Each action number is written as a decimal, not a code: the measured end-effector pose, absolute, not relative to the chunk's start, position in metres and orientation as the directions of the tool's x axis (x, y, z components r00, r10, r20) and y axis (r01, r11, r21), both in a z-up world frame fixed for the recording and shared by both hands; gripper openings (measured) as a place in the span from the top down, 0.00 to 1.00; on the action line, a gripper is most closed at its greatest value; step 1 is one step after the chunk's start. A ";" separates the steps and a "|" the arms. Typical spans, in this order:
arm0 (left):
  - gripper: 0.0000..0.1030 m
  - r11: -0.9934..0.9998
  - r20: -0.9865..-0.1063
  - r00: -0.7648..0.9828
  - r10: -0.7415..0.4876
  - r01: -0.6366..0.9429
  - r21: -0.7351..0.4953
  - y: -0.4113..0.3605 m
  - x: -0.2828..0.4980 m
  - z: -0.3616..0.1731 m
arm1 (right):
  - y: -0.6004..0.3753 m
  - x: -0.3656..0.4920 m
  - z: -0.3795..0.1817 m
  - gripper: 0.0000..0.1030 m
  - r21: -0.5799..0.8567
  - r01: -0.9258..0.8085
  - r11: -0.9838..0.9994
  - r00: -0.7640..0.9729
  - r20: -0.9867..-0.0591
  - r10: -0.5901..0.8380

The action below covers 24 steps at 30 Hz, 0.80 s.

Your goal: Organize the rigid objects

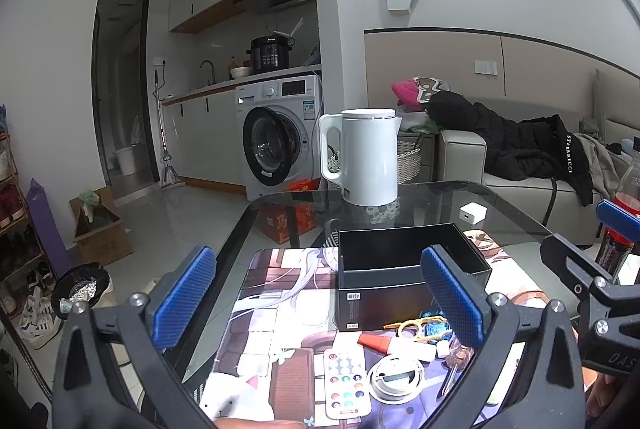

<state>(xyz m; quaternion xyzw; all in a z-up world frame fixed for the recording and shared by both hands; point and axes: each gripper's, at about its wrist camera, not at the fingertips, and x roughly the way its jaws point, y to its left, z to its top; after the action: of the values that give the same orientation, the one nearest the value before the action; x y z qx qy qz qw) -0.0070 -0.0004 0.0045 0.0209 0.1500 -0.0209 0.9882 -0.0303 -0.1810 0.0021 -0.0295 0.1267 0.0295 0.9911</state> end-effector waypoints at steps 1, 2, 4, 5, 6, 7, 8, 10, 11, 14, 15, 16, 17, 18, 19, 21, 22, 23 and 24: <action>0.00 0.998 -0.297 0.954 -0.038 0.050 0.034 0.000 -0.007 0.004 | -0.181 -0.030 0.002 0.01 -0.054 -0.068 0.996 0.966 -0.254 0.052; 0.00 0.998 -0.297 0.954 -0.038 0.050 0.033 0.000 -0.007 0.004 | -0.181 -0.031 0.002 0.01 -0.057 -0.069 0.996 0.966 -0.255 0.052; 0.00 0.998 -0.298 0.954 -0.038 0.050 0.033 -0.001 -0.007 0.004 | -0.181 -0.032 0.002 0.01 -0.060 -0.068 0.996 0.966 -0.253 0.051; 0.00 0.998 -0.299 0.954 -0.038 0.050 0.032 -0.001 -0.007 0.004 | -0.181 -0.032 0.002 0.01 -0.060 -0.069 0.996 0.966 -0.254 0.052; 0.00 0.998 -0.300 0.953 -0.039 0.050 0.032 -0.001 -0.007 0.004 | -0.181 -0.032 0.001 0.01 -0.061 -0.069 0.996 0.966 -0.254 0.051; 0.00 0.998 -0.300 0.953 -0.040 0.051 0.031 -0.001 -0.007 0.005 | -0.181 -0.032 0.001 0.01 -0.062 -0.069 0.996 0.966 -0.253 0.051; 0.00 0.998 -0.300 0.953 -0.040 0.051 0.030 0.000 -0.008 0.005 | -0.181 -0.032 0.001 0.01 -0.062 -0.070 0.996 0.966 -0.252 0.052; 0.00 0.998 -0.299 0.953 -0.042 0.054 0.030 -0.001 -0.007 0.005 | -0.180 -0.032 0.002 0.01 -0.062 -0.070 0.996 0.966 -0.252 0.052; 0.00 0.998 -0.299 0.953 -0.043 0.055 0.030 -0.002 -0.007 0.005 | -0.180 -0.032 0.002 0.01 -0.062 -0.069 0.996 0.966 -0.252 0.052; 0.00 0.998 -0.298 0.954 -0.045 0.057 0.031 -0.002 -0.007 0.005 | -0.180 -0.032 0.002 0.01 -0.063 -0.070 0.996 0.966 -0.253 0.052; 0.00 0.998 -0.297 0.954 -0.045 0.056 0.030 -0.002 -0.007 0.005 | -0.180 -0.033 0.002 0.01 -0.063 -0.069 0.996 0.966 -0.252 0.050; 0.00 0.998 -0.298 0.953 -0.047 0.059 0.030 -0.002 -0.007 0.005 | -0.180 -0.033 0.002 0.01 -0.063 -0.069 0.996 0.966 -0.252 0.051; 0.00 0.998 -0.298 0.953 -0.049 0.060 0.029 -0.002 -0.007 0.005 | -0.180 -0.033 0.002 0.01 -0.063 -0.070 0.996 0.966 -0.252 0.052; 0.00 0.998 -0.297 0.954 -0.052 0.063 0.027 -0.002 -0.008 0.005 | -0.179 -0.033 0.002 0.01 -0.064 -0.069 0.996 0.967 -0.251 0.051; 0.00 0.998 -0.294 0.954 -0.052 0.063 0.027 -0.002 -0.008 0.005 | -0.179 -0.033 0.002 0.01 -0.065 -0.068 0.996 0.967 -0.250 0.050; 0.00 0.998 -0.292 0.955 -0.050 0.061 0.030 -0.003 -0.009 0.004 | -0.180 -0.032 0.002 0.01 -0.068 -0.069 0.995 0.968 -0.247 0.050; 0.00 0.998 -0.294 0.954 -0.053 0.064 0.028 -0.003 -0.009 0.004 | -0.178 -0.032 0.003 0.01 -0.069 -0.071 0.995 0.968 -0.246 0.052; 0.00 0.997 -0.295 0.954 -0.056 0.067 0.026 -0.003 -0.009 0.004 | -0.178 -0.032 0.003 0.01 -0.069 -0.072 0.995 0.968 -0.245 0.053; 0.00 0.997 -0.295 0.954 -0.058 0.068 0.024 -0.003 -0.009 0.004 | -0.178 -0.033 0.004 0.01 -0.068 -0.073 0.995 0.968 -0.244 0.055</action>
<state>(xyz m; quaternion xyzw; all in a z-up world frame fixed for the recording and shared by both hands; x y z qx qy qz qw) -0.0087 -0.0027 0.0044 0.0169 0.1488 -0.0318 0.9882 -0.0328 -0.1778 0.0036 -0.0385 0.1219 0.0322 0.9913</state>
